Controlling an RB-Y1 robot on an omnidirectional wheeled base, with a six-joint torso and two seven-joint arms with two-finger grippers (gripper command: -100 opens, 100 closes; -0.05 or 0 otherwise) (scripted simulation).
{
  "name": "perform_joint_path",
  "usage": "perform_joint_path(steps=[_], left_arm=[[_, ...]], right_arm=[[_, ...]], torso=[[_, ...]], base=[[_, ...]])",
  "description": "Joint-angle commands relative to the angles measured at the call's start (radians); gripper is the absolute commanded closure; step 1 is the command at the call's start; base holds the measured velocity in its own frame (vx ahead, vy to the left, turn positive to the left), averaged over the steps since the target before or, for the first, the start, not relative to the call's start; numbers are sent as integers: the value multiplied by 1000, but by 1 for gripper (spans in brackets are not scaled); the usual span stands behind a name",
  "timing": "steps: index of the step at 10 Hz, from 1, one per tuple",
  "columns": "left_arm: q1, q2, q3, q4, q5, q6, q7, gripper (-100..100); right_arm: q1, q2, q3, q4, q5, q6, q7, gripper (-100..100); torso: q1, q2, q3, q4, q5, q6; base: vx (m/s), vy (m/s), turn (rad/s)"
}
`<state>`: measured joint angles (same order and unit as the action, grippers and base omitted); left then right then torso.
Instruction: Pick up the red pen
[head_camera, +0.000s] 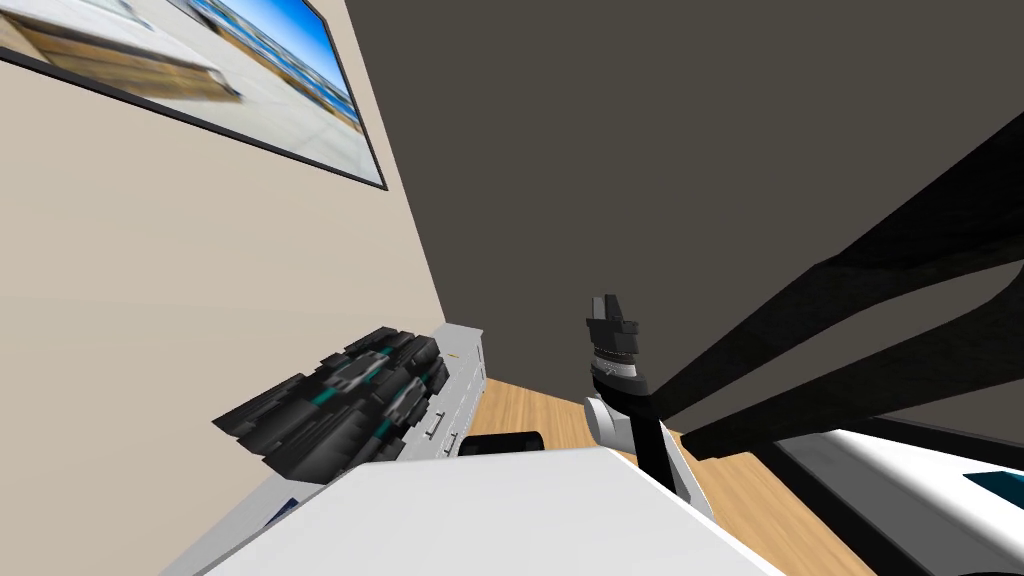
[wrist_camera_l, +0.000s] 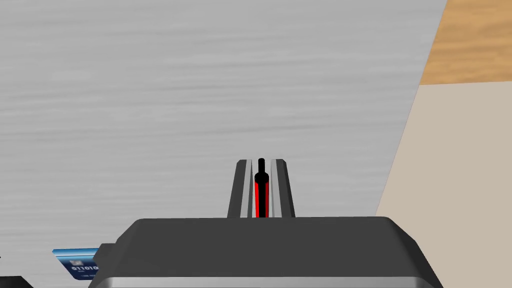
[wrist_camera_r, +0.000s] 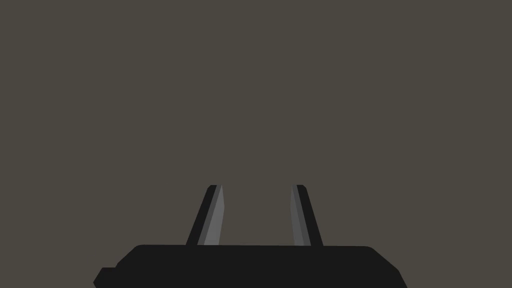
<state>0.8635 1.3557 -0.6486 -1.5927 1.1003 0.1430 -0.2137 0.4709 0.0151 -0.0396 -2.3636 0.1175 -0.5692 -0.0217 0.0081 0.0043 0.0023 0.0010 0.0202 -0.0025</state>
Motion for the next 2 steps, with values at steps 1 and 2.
perform_joint_path(steps=[1, 2], left_arm=[[0, 0, 0, 0, 0, 0, 0, 100], [0, 2, 1, -1, 1, 0, 0, 0]], right_arm=[[0, 0, 0, 0, 0, 0, 0, 0], [0, 0, 0, 0, 0, 0, 0, 0]], torso=[[0, 0, 0, 0, 0, 0], [0, 0, 0, 0, 0, 0]], base=[[0, 0, 0], [0, 0, 0]])
